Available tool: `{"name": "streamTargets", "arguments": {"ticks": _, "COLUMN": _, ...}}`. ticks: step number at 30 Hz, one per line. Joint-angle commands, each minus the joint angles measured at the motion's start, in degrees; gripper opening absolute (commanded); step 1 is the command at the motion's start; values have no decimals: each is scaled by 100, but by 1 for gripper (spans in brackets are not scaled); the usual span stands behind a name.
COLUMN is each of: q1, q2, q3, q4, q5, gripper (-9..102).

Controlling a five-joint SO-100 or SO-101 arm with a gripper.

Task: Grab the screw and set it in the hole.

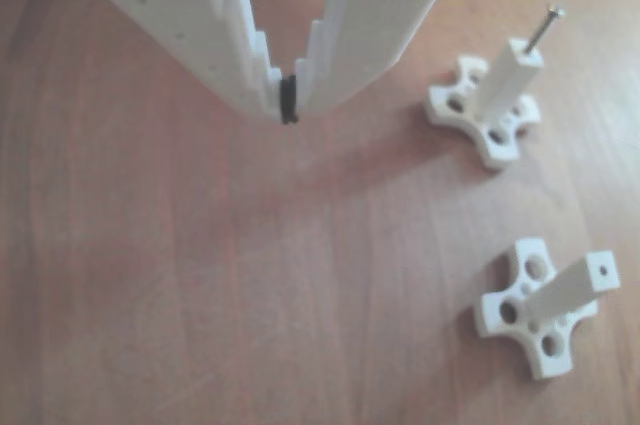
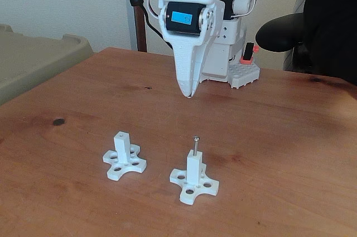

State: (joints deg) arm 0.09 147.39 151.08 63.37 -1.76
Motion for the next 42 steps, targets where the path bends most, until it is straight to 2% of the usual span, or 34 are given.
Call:
{"name": "streamTargets", "arguments": {"ticks": 1, "q1": 53, "q2": 984, "q3": 220, "q4": 185, "q5": 35, "gripper": -4}}
{"name": "streamTargets", "arguments": {"ticks": 11, "q1": 123, "q2": 3647, "q3": 1477, "q4": 633, "q5": 70, "gripper": -4}}
{"name": "streamTargets", "arguments": {"ticks": 19, "q1": 211, "q2": 4834, "q3": 1934, "q4": 1160, "q5": 0, "gripper": -4}}
{"name": "streamTargets", "arguments": {"ticks": 42, "q1": 439, "q2": 5133, "q3": 2074, "q4": 1222, "q5": 26, "gripper": -4}}
